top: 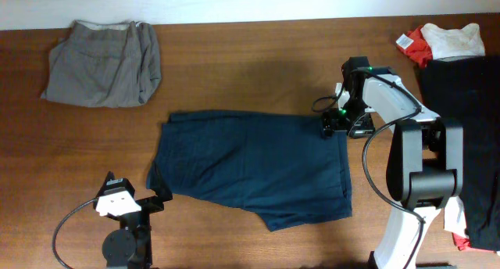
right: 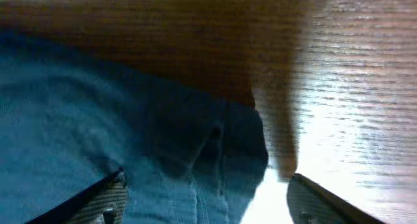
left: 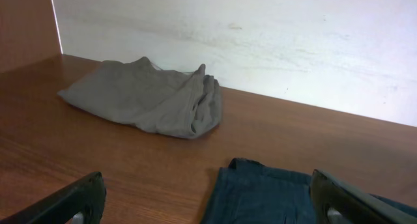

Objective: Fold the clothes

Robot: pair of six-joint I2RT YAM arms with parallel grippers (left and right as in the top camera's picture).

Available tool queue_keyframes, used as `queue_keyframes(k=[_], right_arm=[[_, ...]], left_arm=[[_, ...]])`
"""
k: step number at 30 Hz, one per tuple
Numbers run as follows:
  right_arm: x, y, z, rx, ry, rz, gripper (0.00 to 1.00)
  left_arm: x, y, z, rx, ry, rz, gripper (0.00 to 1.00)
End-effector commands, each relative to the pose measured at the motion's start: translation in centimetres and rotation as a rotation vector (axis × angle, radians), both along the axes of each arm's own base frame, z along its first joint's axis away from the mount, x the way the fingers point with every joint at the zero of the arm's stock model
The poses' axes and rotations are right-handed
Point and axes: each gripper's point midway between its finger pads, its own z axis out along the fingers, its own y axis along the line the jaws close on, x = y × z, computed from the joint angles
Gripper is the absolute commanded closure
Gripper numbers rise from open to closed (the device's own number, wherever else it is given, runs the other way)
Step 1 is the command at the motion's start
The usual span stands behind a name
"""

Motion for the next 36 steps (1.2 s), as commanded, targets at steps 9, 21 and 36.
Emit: queue_keyframes(k=[9, 21, 36], right_arm=[[0.3, -0.3, -1.7, 0.001, -0.037, -0.010, 0.96], [4.7, -2.5, 3.0, -0.022, -0.141, -0.102, 0.96], [3.4, -5.6, 10.3, -0.173, -0.095, -0.201, 0.02]], left_arm=[[0.0, 0.0, -0.1, 0.013, 0.000, 0.004, 0.01], [0.0, 0.0, -0.1, 0.013, 0.000, 0.004, 0.01], [0.0, 0.0, -0.1, 0.013, 0.000, 0.004, 0.01]])
